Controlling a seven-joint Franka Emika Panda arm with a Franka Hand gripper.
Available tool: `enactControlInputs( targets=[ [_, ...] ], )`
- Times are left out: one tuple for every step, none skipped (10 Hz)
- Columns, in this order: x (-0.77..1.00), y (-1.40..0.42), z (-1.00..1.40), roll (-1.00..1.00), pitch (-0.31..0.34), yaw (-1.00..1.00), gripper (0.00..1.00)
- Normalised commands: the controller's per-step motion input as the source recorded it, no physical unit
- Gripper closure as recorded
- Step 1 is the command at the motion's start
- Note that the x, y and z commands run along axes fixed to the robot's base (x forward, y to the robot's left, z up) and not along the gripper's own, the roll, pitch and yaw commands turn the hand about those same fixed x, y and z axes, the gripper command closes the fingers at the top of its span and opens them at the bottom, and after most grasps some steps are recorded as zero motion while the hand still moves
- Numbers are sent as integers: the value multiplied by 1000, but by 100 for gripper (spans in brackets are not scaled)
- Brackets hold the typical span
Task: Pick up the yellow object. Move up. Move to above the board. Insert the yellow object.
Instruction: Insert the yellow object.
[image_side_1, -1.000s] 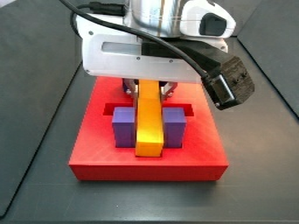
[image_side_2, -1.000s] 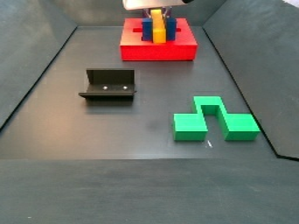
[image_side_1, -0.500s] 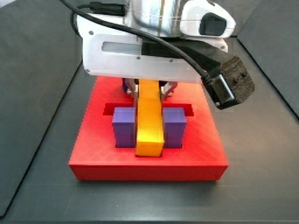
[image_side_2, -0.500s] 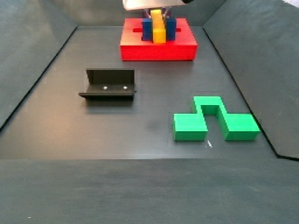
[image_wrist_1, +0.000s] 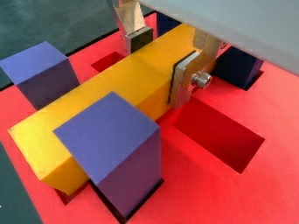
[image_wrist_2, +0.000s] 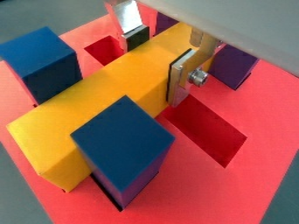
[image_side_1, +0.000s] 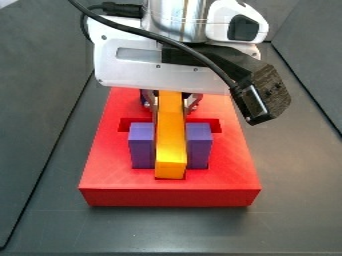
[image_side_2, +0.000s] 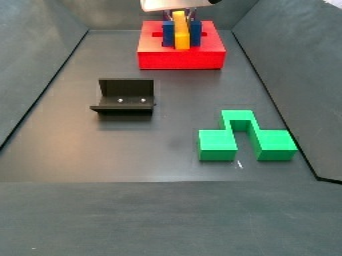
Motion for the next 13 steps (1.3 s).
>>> enactControlInputs(
  targets=[
    [-251, 14, -191, 83, -39, 100, 100],
    [-140, 0, -217, 61, -26, 109, 100],
    [-117, 0, -231, 61, -24, 114, 100],
    [-17, -103, -243, 27, -11, 0, 100],
    [-123, -157, -323, 0, -19, -49, 100],
    [-126, -131, -443, -16, -36, -74, 100],
    [-103, -31, -349, 0, -4, -97, 100],
    [-46, 0, -177, 0, 0, -77, 100],
    [0, 77, -251, 0, 0, 0, 100],
    [0, 137, -326, 36, 0, 0, 100],
    [0, 146, -397, 21, 0, 91, 100],
    [0, 26, -334, 36, 0, 86, 100],
    [0, 0, -31, 0, 0, 0, 100]
  ],
)
